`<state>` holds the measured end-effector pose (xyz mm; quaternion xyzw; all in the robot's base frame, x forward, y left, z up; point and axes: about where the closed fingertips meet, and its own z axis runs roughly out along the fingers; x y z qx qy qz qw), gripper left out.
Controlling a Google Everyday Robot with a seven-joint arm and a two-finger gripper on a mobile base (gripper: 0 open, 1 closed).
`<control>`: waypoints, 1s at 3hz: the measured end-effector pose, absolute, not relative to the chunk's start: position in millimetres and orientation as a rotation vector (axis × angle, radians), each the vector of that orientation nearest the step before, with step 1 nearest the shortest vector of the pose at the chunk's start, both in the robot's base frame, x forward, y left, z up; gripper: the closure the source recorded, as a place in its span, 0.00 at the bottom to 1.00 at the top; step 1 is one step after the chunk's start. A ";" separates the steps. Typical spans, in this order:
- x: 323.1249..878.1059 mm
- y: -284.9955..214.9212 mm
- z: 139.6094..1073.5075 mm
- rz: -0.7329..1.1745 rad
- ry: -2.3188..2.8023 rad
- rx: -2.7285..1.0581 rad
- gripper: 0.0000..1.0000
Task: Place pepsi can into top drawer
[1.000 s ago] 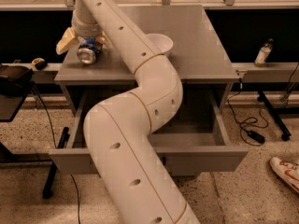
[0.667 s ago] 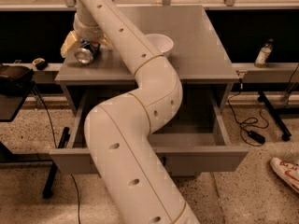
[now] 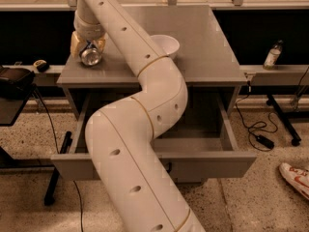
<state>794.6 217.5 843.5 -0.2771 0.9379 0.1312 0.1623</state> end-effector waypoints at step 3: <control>756.6 216.9 944.0 0.126 2.334 -1.356 1.00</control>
Offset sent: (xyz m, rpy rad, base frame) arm -0.1830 -0.0914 0.0988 -0.3644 -0.4617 1.0114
